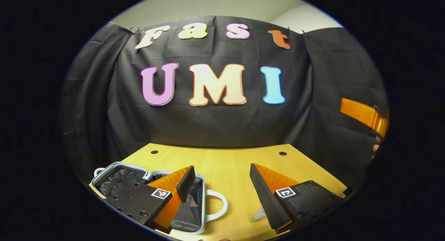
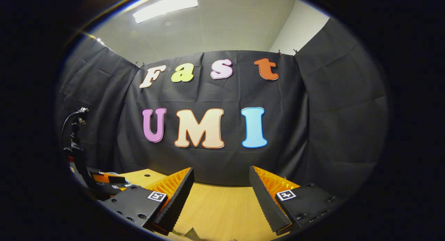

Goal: First open the suitcase, pack the skin care products into it, and then close the suitcase.

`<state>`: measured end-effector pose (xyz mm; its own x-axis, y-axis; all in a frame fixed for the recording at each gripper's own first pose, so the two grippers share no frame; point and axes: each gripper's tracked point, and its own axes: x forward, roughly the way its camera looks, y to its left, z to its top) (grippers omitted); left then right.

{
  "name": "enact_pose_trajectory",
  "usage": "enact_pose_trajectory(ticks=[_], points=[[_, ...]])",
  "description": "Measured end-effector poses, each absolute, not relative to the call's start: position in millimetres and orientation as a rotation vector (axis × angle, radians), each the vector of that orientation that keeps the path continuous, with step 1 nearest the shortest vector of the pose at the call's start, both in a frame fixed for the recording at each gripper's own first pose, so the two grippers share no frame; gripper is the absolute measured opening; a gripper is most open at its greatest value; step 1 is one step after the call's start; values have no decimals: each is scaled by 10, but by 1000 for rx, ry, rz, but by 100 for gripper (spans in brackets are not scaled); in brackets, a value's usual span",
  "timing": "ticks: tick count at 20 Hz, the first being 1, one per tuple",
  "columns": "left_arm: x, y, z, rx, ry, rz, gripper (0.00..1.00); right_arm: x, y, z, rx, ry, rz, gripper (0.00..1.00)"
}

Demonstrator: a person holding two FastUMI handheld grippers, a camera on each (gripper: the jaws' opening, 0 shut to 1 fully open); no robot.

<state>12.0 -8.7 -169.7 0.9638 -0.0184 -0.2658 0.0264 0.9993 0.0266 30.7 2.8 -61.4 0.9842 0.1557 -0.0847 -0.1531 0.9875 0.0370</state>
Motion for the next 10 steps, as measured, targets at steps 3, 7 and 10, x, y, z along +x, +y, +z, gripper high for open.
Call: enact_pose_trajectory(ticks=[3,7,10], points=[[36,-308,-1991,25,323,-55,94,271,-27,-642,23,95,163,98],[-111,-489,-2457,39,414,-83,94,247,-117,-743,1,119,167,98],[-219,-618,-2802,45,483,-102,94,239,-133,-838,-4,139,179,99]])
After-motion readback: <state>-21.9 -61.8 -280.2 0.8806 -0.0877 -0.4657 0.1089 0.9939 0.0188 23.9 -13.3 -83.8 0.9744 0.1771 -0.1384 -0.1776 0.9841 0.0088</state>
